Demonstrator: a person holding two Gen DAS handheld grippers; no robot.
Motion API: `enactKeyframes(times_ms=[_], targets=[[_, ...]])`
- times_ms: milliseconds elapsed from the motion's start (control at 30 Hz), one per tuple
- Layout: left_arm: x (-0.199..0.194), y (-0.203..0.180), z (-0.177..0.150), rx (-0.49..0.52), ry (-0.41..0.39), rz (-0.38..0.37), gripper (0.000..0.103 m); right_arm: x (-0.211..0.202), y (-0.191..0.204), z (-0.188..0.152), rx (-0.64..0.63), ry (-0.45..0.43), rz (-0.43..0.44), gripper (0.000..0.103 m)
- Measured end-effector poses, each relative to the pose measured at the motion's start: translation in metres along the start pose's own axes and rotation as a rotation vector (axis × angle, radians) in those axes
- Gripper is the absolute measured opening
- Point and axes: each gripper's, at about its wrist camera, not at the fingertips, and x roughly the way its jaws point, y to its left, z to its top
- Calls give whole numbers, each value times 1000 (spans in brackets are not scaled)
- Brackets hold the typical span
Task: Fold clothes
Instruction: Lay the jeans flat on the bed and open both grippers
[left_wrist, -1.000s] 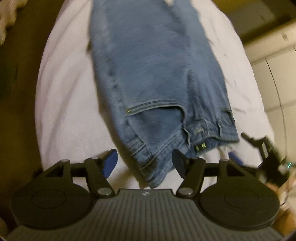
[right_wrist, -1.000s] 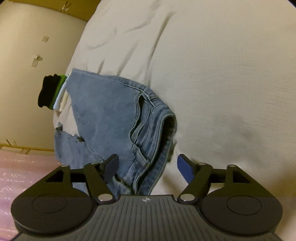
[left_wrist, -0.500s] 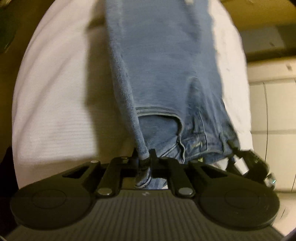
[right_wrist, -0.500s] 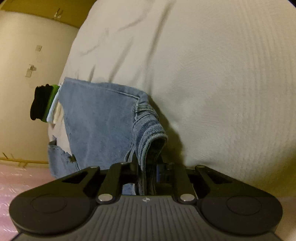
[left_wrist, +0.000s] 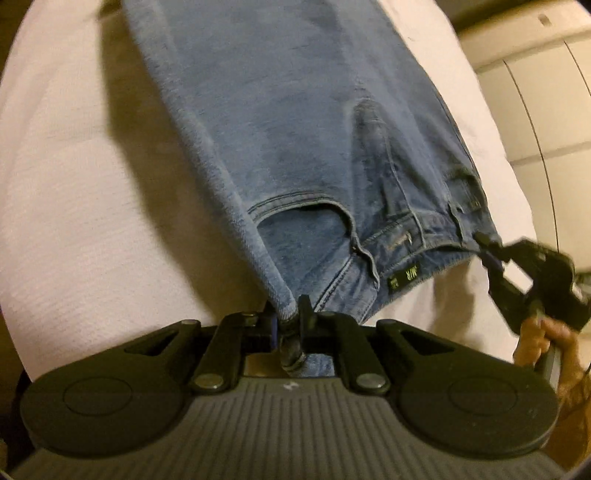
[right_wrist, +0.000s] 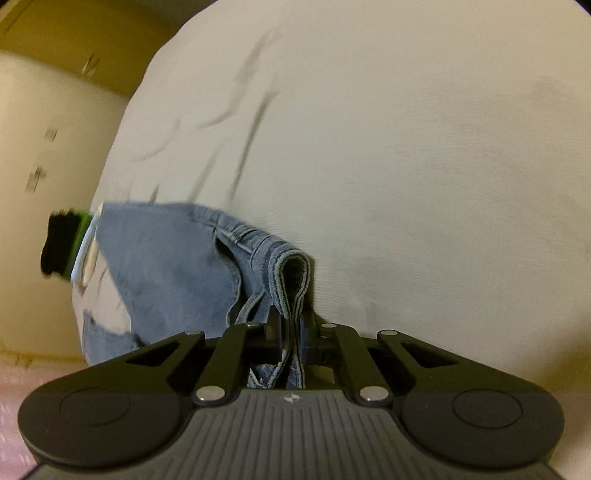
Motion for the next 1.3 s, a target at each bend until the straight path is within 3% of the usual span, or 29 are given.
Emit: enactKeyframes(times_ms=[67,133,200,233,267,300,333,367,433,600,700,800,867,933,1033,1100,1200,1300], targets=[[9,8,0,4,8,41,11,-7,-2,0,1,-6,-20,6],[8,16,3,-55,31,54,15,-9,-10,2,18,-3,-46,7],[-2,12,8,-48,58,70,15,-6,-15,1,22,17,-72,18],[-9,4,10,6,77,95,20,-7,-12,0,11,19,-90,24],[-15,-3,12,63,105,118,24,-8,-9,-2,1,22,-108,36],[-20,-8,12,105,143,130,33,-14,-3,-7,-16,8,-154,44],[-25,-9,10,122,180,131,35,-23,4,-13,-35,-15,-215,63],[-31,-9,8,134,199,135,34,-31,12,-20,-55,-39,-277,67],[-42,-9,7,161,227,150,35,-41,23,-41,-92,-43,-363,67],[-51,1,30,303,199,301,36,-36,56,-115,-175,96,-179,66],[-57,8,42,358,216,356,36,-12,82,-167,-295,168,-151,64],[-73,16,58,432,240,376,36,16,93,-219,-382,262,-200,61],[-86,21,72,494,245,403,36,34,95,-249,-411,341,-302,62],[-109,29,93,555,225,410,36,37,102,-263,-388,353,-362,62],[-151,46,130,629,178,397,40,21,117,-268,-285,268,-417,63],[-179,60,156,665,144,382,44,1,130,-276,-202,152,-421,67],[-220,81,193,717,96,359,48,-29,152,-291,-77,-28,-427,82],[-253,100,213,771,92,326,63,-47,178,-305,39,-144,-428,89]])
